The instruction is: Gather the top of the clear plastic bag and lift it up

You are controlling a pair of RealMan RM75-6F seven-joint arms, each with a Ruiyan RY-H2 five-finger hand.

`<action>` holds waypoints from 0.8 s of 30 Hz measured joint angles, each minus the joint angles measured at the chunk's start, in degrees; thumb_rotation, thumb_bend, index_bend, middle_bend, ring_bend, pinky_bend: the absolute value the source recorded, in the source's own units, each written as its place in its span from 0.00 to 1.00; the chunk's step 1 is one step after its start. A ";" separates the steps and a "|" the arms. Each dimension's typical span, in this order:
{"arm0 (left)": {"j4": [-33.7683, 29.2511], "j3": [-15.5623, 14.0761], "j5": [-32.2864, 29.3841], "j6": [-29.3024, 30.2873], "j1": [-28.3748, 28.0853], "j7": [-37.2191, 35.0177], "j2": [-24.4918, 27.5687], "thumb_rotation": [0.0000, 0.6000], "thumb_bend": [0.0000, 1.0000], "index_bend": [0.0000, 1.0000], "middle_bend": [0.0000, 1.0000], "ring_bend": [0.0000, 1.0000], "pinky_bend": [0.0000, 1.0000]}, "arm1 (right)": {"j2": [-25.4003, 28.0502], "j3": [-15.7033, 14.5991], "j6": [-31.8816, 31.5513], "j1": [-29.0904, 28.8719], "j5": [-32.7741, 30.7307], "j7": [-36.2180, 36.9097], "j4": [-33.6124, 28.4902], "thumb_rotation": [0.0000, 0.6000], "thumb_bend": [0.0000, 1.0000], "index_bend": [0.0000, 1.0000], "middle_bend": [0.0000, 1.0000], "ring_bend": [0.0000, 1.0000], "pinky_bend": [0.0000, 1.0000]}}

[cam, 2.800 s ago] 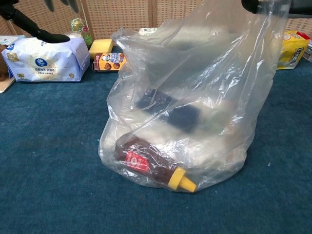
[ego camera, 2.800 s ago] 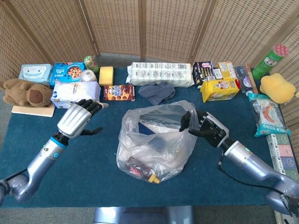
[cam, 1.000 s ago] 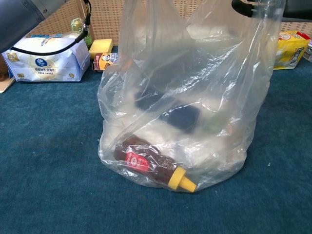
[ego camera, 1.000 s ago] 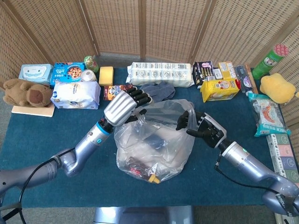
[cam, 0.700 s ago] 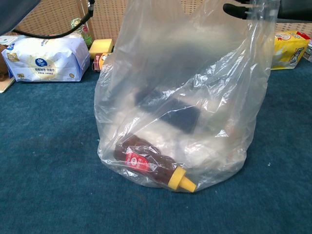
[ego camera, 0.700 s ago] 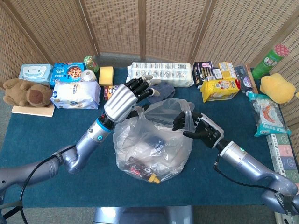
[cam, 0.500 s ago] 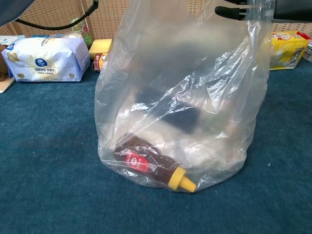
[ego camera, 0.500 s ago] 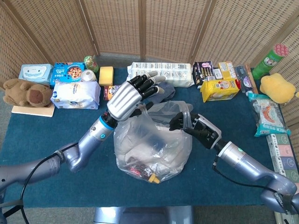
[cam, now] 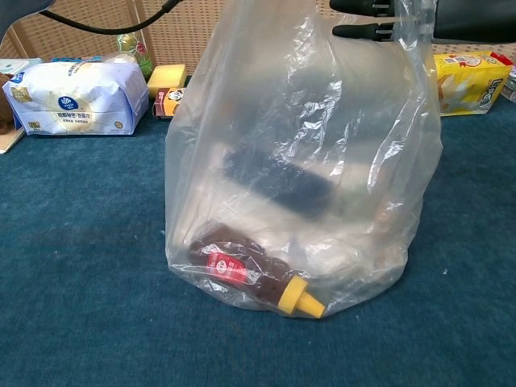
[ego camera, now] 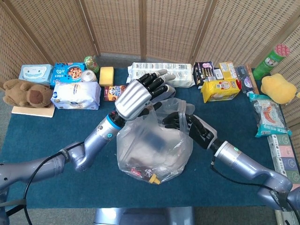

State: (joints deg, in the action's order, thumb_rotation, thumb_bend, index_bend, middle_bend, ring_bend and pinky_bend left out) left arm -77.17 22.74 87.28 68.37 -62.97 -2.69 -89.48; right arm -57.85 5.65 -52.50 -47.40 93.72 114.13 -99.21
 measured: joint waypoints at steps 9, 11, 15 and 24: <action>0.91 -0.02 -0.45 -0.71 -1.71 0.77 -0.77 1.00 0.30 0.30 0.20 0.13 0.28 | -1.50 0.51 0.33 -0.95 -1.58 -1.75 0.83 0.31 0.13 0.28 0.27 0.20 0.14; 1.07 -0.03 -0.56 -0.96 -2.08 0.86 -0.89 1.00 0.30 0.30 0.20 0.13 0.28 | -1.82 0.75 0.37 -1.18 -1.93 -2.00 0.85 0.31 0.13 0.28 0.27 0.20 0.14; 1.69 0.13 -1.03 -1.60 -3.12 1.34 -1.34 1.00 0.30 0.30 0.20 0.13 0.27 | -2.51 1.35 0.47 -1.72 -2.53 -2.27 0.82 0.31 0.13 0.28 0.27 0.20 0.14; 3.38 0.39 -1.86 -2.68 -5.16 2.15 -2.37 1.00 0.30 0.29 0.20 0.12 0.27 | -3.26 2.29 0.80 -2.53 -3.59 -2.95 0.32 0.31 0.13 0.28 0.27 0.20 0.14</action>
State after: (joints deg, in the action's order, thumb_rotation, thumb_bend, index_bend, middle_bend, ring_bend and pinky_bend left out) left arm -73.79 23.12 85.42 65.69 -68.12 -0.54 -91.85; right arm -61.10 7.93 -51.70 -49.93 90.13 111.18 -98.89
